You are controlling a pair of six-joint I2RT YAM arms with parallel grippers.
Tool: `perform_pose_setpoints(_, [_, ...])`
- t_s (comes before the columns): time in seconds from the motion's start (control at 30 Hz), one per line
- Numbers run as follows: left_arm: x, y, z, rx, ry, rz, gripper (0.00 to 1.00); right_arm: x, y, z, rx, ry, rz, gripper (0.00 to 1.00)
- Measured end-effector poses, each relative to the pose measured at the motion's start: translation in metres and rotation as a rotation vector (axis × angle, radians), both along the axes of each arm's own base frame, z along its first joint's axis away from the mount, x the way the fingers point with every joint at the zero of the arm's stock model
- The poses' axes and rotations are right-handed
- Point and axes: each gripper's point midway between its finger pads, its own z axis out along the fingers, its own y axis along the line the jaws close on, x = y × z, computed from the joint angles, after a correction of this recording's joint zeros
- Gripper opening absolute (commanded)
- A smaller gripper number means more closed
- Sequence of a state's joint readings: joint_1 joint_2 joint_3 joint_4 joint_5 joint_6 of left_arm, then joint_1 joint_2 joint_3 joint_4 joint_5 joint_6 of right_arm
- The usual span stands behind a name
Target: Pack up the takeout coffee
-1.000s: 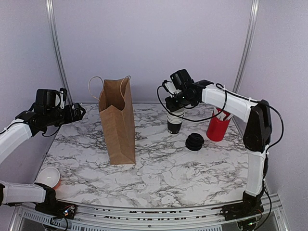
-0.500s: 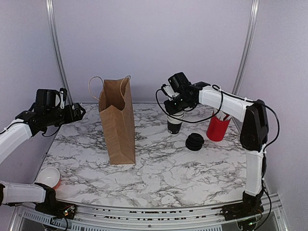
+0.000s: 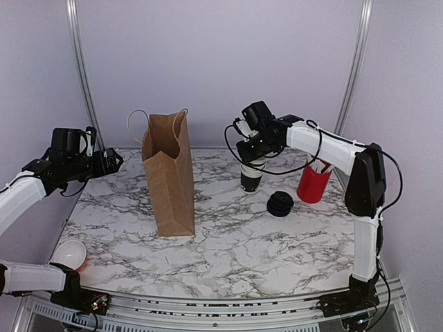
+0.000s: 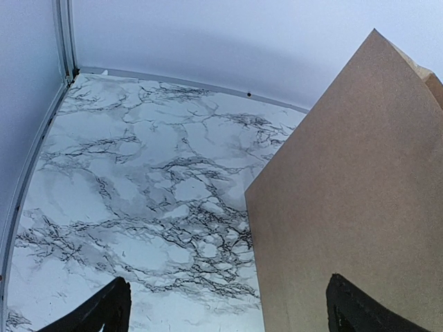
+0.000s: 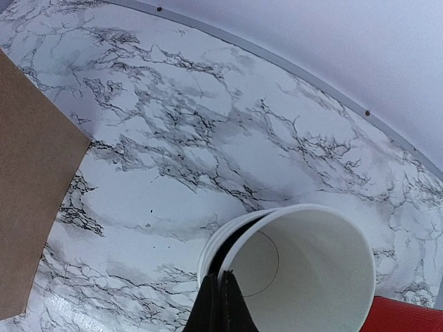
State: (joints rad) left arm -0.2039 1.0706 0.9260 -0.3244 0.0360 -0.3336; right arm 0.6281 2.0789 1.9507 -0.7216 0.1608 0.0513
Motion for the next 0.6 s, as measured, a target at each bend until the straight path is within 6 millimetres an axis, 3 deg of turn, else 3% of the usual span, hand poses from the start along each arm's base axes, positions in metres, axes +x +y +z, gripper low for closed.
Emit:
perform_pose_setpoints(0.37, [-0.01, 0.0, 0.006, -0.03, -0.02, 0.003, 0.99, -0.001, 0.001, 0.024, -0.082, -0.086, -0.034, 0.0])
perform_pose_setpoints(0.6, [-0.016, 0.002, -0.01, -0.026, 0.012, 0.005, 0.99, -0.004, 0.011, 0.054, -0.11, -0.171, -0.04, 0.0])
